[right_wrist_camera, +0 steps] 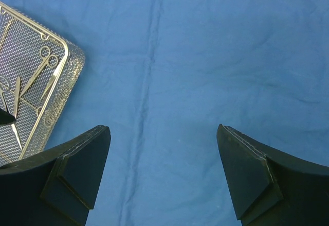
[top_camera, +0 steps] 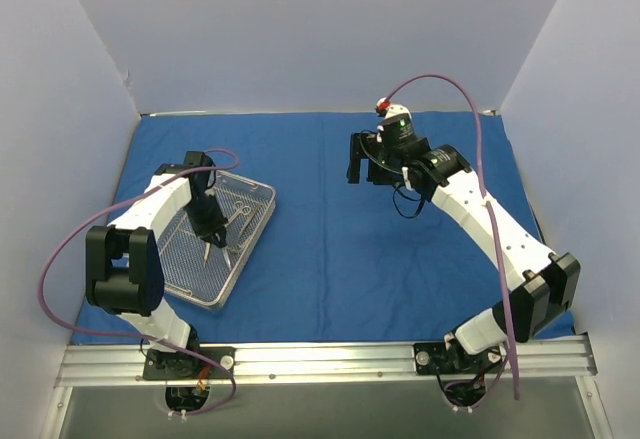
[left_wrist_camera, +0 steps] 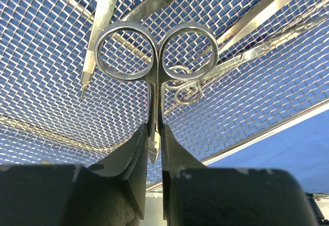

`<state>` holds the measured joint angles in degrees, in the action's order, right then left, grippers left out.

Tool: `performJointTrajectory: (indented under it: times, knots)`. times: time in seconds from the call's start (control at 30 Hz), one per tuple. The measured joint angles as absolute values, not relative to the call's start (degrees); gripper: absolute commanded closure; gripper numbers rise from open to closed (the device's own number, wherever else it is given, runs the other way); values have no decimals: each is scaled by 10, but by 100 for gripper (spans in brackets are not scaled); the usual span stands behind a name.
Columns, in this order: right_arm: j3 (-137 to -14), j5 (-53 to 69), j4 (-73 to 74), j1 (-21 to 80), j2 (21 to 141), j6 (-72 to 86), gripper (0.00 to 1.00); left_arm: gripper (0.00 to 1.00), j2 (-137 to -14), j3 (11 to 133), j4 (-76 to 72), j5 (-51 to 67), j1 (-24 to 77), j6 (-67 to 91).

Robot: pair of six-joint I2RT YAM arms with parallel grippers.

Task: Open and lay out the surgical kit
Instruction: Pick up the medical item from the container, then place the medical item in the surgical kit.

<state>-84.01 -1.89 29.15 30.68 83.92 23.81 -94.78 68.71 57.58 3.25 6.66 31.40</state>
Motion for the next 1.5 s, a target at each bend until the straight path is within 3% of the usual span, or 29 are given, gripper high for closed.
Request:
performJointTrajectory:
  times: [0.5, 0.87, 1.0, 1.5]
  knots:
    - [-962, 121, 264, 307, 968, 216, 20, 98, -891, 807, 627, 51, 70, 267]
    - [-1072, 261, 204, 337, 1113, 260, 34, 98, -877, 824, 589, 165, 128, 290]
    - [-1080, 282, 195, 366, 1129, 273, 41, 98, -886, 832, 584, 193, 146, 299]
    - [-1108, 324, 186, 383, 1153, 280, 48, 98, -920, 875, 570, 214, 172, 311]
